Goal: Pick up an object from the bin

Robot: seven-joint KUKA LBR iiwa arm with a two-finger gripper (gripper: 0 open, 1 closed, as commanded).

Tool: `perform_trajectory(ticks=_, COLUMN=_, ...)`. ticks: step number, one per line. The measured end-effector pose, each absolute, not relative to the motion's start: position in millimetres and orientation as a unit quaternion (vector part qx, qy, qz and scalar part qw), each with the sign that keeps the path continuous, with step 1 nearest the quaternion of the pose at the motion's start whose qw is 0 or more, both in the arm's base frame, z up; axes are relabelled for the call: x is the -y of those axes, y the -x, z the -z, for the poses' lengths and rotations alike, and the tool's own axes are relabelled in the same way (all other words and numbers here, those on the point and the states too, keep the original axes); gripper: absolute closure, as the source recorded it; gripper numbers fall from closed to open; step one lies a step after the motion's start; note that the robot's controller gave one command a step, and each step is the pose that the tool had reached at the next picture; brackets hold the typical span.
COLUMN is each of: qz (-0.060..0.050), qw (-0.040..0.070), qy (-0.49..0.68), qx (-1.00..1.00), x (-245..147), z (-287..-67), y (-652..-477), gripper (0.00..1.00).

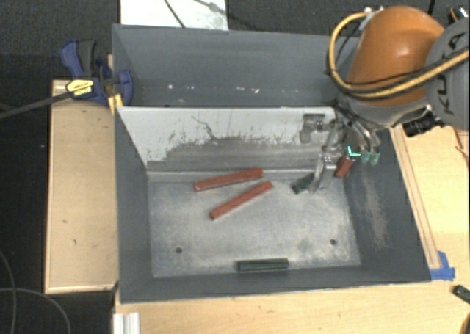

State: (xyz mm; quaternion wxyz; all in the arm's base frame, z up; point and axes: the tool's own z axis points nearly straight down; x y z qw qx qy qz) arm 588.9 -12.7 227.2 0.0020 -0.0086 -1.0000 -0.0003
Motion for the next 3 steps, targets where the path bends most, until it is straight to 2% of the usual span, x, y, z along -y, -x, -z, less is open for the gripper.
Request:
perform_trajectory(ticks=1, qz=0.001, qw=0.003, qy=0.024, qx=1.0, x=-11, z=-116, y=-571.1, gripper=0.0)
perform_trajectory(ticks=2, qz=0.001, qw=0.0, qy=-0.159, qx=0.987, x=-45, z=-70, y=-573.3, gripper=0.0)
perform_trajectory(ticks=3, qz=0.001, qw=-0.002, qy=-0.158, qx=0.987, x=-44, z=-72, y=-574.8, gripper=1.0)
